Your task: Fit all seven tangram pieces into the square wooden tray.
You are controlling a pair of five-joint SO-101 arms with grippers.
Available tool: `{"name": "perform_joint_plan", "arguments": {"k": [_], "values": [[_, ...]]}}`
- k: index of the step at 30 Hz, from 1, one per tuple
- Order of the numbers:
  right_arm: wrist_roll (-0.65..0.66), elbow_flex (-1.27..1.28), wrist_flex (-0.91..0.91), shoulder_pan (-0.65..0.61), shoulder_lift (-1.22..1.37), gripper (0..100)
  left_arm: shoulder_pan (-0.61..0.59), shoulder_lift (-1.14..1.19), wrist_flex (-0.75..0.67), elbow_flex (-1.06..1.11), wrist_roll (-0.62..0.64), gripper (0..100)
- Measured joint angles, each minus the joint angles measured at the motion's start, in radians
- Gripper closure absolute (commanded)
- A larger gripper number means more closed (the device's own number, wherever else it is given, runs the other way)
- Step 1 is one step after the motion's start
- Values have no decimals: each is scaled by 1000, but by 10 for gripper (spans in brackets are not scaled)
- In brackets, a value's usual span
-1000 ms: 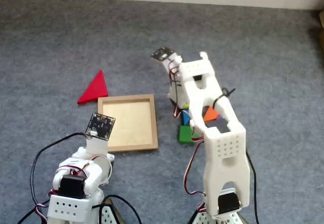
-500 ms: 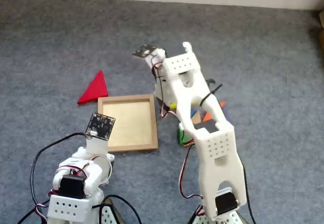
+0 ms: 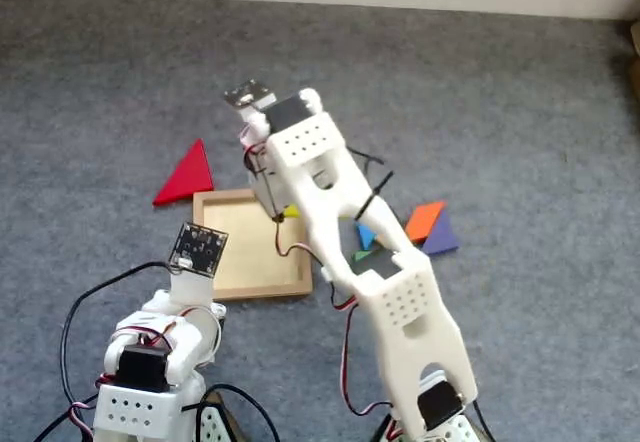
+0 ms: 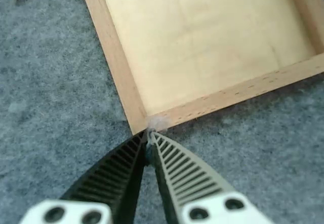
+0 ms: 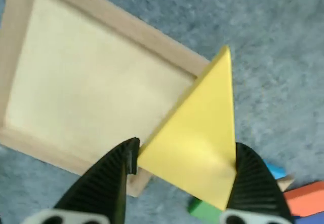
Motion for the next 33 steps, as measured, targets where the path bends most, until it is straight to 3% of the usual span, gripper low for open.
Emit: {"name": "perform_joint_plan", "arguments": {"k": [8, 15, 28, 33], "values": [[-198, 0, 0, -57, 0, 822, 0, 0, 0, 0, 0, 994], [-261, 0, 0, -91, 0, 671, 0, 0, 0, 0, 0, 994], [-293, 20, 2, -91, -26, 676, 0, 0, 0, 0, 0, 994], [-253, 195, 2, -91, -232, 776, 0, 0, 0, 0, 0, 994]]}}
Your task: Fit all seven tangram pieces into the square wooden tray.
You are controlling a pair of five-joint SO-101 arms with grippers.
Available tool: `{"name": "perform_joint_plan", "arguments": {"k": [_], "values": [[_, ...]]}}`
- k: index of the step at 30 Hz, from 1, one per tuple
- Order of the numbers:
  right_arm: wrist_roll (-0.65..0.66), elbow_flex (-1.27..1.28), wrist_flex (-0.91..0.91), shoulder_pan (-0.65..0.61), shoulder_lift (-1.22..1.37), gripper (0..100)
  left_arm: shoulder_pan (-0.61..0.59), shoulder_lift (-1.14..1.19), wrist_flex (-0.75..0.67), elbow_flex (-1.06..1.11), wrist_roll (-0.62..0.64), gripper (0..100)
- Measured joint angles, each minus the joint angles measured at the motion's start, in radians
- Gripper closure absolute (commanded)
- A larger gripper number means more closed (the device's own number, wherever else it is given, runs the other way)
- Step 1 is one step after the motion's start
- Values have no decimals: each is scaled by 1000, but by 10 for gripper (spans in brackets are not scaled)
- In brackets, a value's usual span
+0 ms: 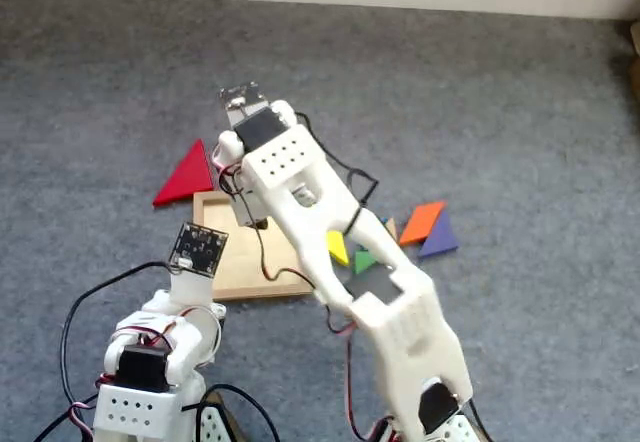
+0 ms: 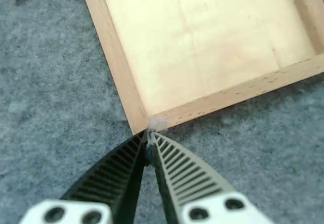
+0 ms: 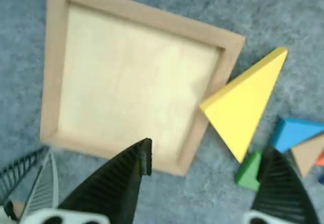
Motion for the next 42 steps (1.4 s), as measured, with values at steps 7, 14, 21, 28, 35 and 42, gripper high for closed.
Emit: {"name": "perform_joint_plan", "arguments": {"k": [7, 14, 21, 28, 35, 42], "values": [[124, 313, -2, 12, -374, 863, 0, 0, 0, 0, 0, 994], [255, 661, -169, 132, -658, 970, 0, 0, 0, 0, 0, 994], [370, 1008, -479, 221, -770, 979, 0, 0, 0, 0, 0, 994], [376, 1201, -752, 226, -770, 979, 0, 0, 0, 0, 0, 994], [284, 1214, -816, 265, -738, 979, 0, 0, 0, 0, 0, 994], [276, 1146, -819, 288, -525, 979, 0, 0, 0, 0, 0, 994]]}}
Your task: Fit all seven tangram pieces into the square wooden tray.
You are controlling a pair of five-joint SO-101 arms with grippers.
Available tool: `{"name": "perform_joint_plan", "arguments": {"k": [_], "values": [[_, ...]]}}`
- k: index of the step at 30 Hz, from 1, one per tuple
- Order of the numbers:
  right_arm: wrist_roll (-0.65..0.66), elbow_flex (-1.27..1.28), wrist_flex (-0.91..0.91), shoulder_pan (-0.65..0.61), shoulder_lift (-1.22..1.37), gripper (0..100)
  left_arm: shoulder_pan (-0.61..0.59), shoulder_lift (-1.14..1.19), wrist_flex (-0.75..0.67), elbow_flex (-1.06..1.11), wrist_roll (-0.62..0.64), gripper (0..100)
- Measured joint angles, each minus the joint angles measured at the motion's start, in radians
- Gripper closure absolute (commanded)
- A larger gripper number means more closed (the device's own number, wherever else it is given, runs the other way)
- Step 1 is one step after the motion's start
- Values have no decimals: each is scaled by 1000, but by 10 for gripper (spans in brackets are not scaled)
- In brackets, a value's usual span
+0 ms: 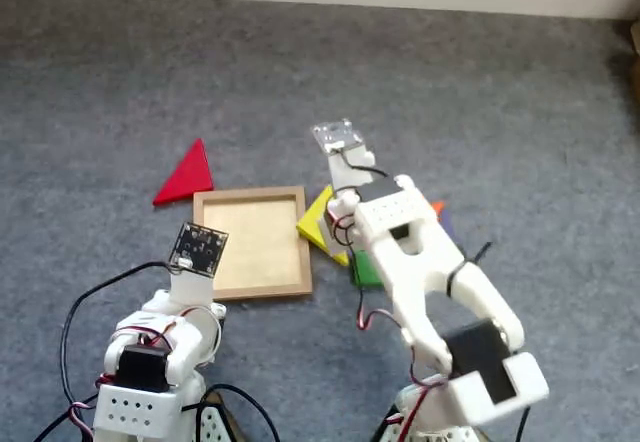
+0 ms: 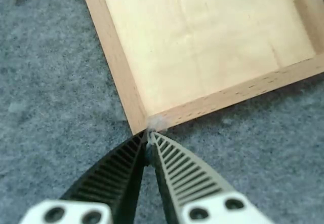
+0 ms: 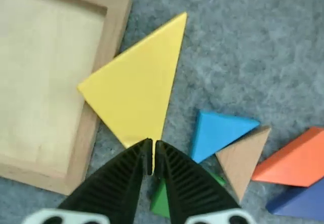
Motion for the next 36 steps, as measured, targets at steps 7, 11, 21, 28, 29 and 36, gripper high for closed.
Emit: {"name": "perform_joint_plan", "arguments": {"k": [7, 11, 21, 28, 29, 36], "values": [[0, -58, 0, -20, 44, 979, 0, 0, 0, 0, 0, 994], [0, -61, 0, -75, 44, 979, 0, 0, 0, 0, 0, 994], [0, -61, -83, -150, 44, 979, 0, 0, 0, 0, 0, 994], [0, -61, -48, -141, 28, 979, 0, 0, 0, 0, 0, 994], [2, -61, -44, -135, 17, 979, 0, 0, 0, 0, 0, 994], [46, -61, -77, -94, 18, 979, 0, 0, 0, 0, 0, 994]]}}
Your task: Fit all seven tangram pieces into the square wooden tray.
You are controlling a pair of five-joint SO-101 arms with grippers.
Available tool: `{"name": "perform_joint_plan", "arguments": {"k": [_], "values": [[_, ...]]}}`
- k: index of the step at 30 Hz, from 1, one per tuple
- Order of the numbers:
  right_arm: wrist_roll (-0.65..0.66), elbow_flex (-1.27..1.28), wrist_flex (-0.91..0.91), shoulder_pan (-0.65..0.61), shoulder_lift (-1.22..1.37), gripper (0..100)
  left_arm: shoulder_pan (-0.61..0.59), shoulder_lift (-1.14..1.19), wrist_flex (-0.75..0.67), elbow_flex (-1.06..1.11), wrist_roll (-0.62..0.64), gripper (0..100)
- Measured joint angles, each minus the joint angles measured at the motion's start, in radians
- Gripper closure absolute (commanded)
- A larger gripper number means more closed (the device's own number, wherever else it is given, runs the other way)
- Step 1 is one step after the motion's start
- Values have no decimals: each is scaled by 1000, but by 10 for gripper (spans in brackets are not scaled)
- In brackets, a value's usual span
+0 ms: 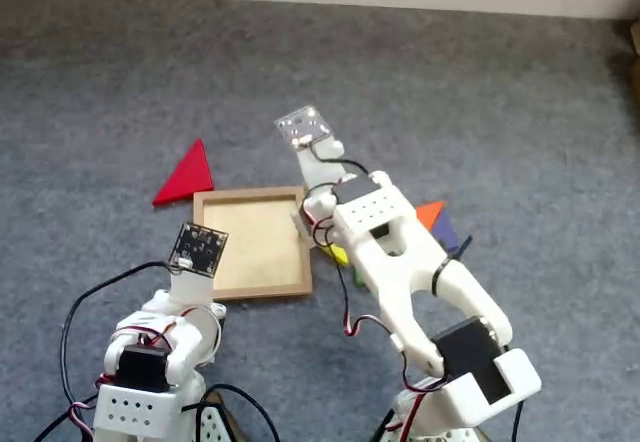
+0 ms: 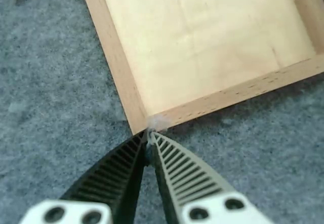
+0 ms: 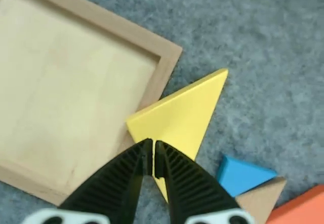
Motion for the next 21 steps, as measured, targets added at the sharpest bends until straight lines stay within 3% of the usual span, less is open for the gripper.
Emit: {"name": "perform_joint_plan", "arguments": {"k": [7, 21], "values": [[8, -61, -23, -2, 129, 981, 0, 0, 0, 0, 0, 994], [8, -87, -32, -149, 158, 982, 0, 0, 0, 0, 0, 994]]}}
